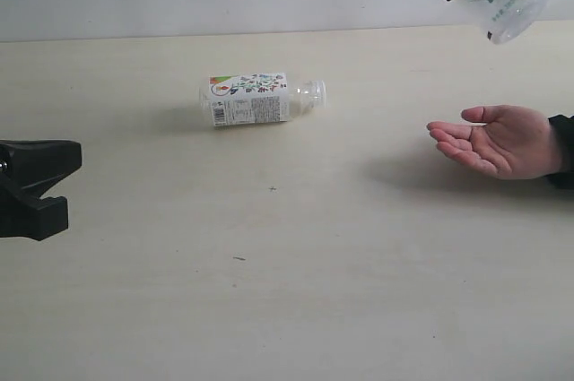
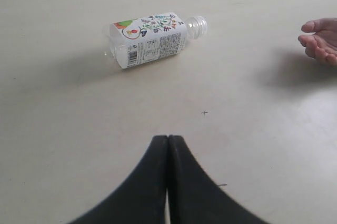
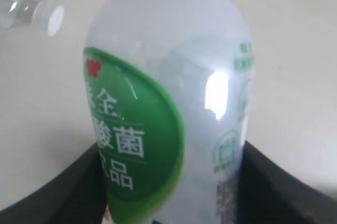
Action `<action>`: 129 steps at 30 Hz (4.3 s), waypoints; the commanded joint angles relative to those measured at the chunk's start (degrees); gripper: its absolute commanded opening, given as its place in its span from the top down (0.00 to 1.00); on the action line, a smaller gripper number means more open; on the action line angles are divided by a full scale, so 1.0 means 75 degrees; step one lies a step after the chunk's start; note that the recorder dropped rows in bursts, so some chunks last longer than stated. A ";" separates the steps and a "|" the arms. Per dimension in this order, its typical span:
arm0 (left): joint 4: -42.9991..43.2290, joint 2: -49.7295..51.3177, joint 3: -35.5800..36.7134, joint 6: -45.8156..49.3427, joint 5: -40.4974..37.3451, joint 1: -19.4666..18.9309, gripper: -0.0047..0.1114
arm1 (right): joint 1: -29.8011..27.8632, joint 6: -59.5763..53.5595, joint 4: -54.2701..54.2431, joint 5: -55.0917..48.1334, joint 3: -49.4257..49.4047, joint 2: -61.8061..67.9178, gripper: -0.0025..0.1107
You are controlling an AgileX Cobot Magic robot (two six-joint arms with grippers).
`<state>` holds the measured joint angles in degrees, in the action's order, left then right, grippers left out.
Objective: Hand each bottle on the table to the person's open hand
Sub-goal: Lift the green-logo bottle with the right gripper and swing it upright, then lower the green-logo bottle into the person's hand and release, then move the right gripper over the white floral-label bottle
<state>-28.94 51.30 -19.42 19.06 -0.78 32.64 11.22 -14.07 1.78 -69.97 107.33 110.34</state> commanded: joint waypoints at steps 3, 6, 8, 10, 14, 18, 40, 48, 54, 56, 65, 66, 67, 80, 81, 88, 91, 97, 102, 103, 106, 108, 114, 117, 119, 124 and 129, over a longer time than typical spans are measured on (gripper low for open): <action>-0.0031 -0.0032 0.0027 0.0023 0.0056 -0.0013 0.96 | 0.0015 0.1632 0.0221 0.0001 -0.0329 -0.0221 0.98; -0.0031 -0.0032 0.0027 0.0023 0.0056 -0.0013 0.96 | 0.0015 0.1632 0.0305 0.0001 -0.0593 -0.0327 0.98; -0.0031 -0.0032 0.0027 0.0023 0.0056 -0.0013 0.96 | 0.0015 0.1718 0.0305 0.0001 -0.0730 -0.0421 0.98; -0.0031 -0.0032 0.0027 0.0023 0.0056 -0.0013 0.96 | 0.0015 0.1924 0.0305 0.0001 -0.0862 -0.0499 0.98; -0.0031 -0.0032 0.0027 0.0023 0.0056 -0.0013 0.96 | 0.0015 0.2110 0.0305 0.0001 -0.1103 -0.0681 0.98; -0.0031 -0.0032 0.0027 0.0023 0.0056 -0.0013 0.96 | 0.0015 0.2269 0.0305 0.0001 -0.1254 -0.0807 0.98; -0.0031 -0.0032 0.0027 0.0023 0.0056 -0.0013 0.96 | 0.0015 0.2549 0.0818 0.0773 -0.3666 -0.0860 0.98; -0.0031 -0.0032 0.0027 0.0023 0.0056 -0.0013 0.96 | 0.0015 0.2926 0.0857 0.1938 -0.4321 -0.0808 0.98; -0.0031 -0.0032 0.0027 0.0023 0.0056 -0.0013 0.96 | -0.0005 0.3958 0.1609 0.2600 -0.4321 -0.0059 0.98; -0.0031 -0.0032 0.0027 0.0023 0.0056 -0.0013 0.96 | -0.0005 0.4184 0.1859 0.2628 -0.4321 0.0108 0.98; -0.0031 -0.0032 0.0027 0.0023 0.0056 -0.0013 0.96 | -0.0005 0.4289 0.2157 0.2704 -0.4285 0.0164 0.33; -0.0031 -0.0032 0.0027 0.0023 0.0056 -0.0013 0.96 | -0.0005 0.4289 0.2178 0.2704 -0.4285 0.0144 0.28; -0.0031 -0.0032 0.0027 0.0023 0.0056 -0.0013 0.96 | 0.0014 0.4141 0.2196 0.2704 -0.4285 0.0069 0.23; -0.0031 -0.0032 0.0027 0.0023 0.0056 -0.0013 0.96 | 0.0014 0.1949 0.1542 0.2538 -0.3881 -0.1732 0.23; -0.0031 -0.0032 0.0027 0.0023 0.0056 -0.0013 0.96 | 0.0014 0.1554 0.1245 0.2493 -0.3761 -0.1843 0.23; -0.0031 -0.0032 0.0027 0.0023 0.0056 -0.0013 0.96 | 0.0046 -0.0475 -0.1326 0.1908 -0.2684 -0.2088 0.23; -0.0031 -0.0032 0.0027 0.0023 0.0056 -0.0013 0.96 | 0.0408 -0.1095 -0.1483 0.1806 -0.2285 -0.2061 0.23; -0.0031 -0.0032 0.0027 0.0023 0.0056 -0.0013 0.96 | 0.1696 -0.1575 -0.0650 0.1886 -0.1524 -0.1346 0.23; -0.0031 -0.0032 0.0027 0.0023 0.0056 -0.0013 0.96 | 0.2394 -0.2722 -0.0362 0.2412 -0.0805 -0.0165 0.23; -0.0031 -0.0032 0.0027 0.0023 0.0056 -0.0013 0.96 | 0.2545 -0.3314 -0.0362 0.2450 -0.0684 0.0066 0.23; -0.0031 -0.0032 0.0027 0.0023 0.0056 -0.0013 0.96 | 0.2678 -0.4166 -0.0136 0.2939 -0.0597 0.0387 0.23; -0.0031 -0.0032 0.0027 0.0023 0.0056 -0.0013 0.96 | 0.2678 -0.4465 -0.0136 0.3431 -0.0597 0.0473 0.23; -0.0031 -0.0032 0.0027 0.0023 0.0056 -0.0013 0.96 | 0.2678 -0.4627 -0.0150 0.3387 -0.0597 0.0490 0.23; -0.0031 -0.0032 0.0027 0.0023 0.0056 -0.0013 0.96 | 0.2678 -0.4722 -0.0150 0.3233 -0.0597 0.0490 0.23; -0.0031 -0.0032 0.0027 0.0023 0.0056 -0.0013 0.96 | 0.2678 -0.4736 -0.0150 0.3235 -0.0597 0.0490 0.23; -0.0031 -0.0032 0.0027 0.0023 0.0056 -0.0013 0.96 | 0.2678 -0.4777 -0.0150 0.3185 -0.0597 0.0490 0.23; -0.0031 -0.0032 0.0027 0.0023 0.0056 -0.0013 0.96 | 0.2678 -0.4777 -0.0160 0.2890 -0.0597 0.0490 0.23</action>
<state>-28.94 51.30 -19.42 19.06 -0.87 32.64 31.22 -49.54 0.55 -47.21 102.33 114.22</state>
